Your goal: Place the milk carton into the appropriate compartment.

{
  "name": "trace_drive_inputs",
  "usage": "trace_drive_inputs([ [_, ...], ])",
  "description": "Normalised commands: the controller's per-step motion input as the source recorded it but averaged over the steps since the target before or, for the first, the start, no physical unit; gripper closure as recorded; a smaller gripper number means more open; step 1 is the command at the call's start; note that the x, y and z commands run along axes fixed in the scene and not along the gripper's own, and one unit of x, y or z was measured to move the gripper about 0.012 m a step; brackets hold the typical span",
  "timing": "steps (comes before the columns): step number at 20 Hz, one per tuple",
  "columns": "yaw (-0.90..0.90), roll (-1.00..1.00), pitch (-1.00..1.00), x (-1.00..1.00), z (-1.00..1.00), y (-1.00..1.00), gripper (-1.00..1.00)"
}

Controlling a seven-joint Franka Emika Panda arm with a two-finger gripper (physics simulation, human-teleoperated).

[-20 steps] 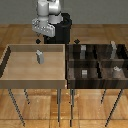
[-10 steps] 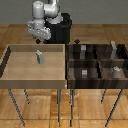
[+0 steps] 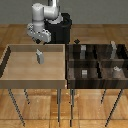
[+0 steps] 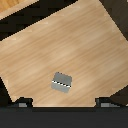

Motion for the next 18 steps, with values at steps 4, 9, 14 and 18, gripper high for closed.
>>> trace_drive_inputs([
  [4,0.0,0.0,0.0,0.25,0.0,0.0,-1.0],
  [9,0.0,0.0,0.0,0.2,-0.2,0.0,-1.0],
  [14,0.0,0.0,0.0,0.0,-0.8,0.0,-1.0],
  [18,0.0,0.0,0.0,0.0,-0.5,0.0,-1.0],
])
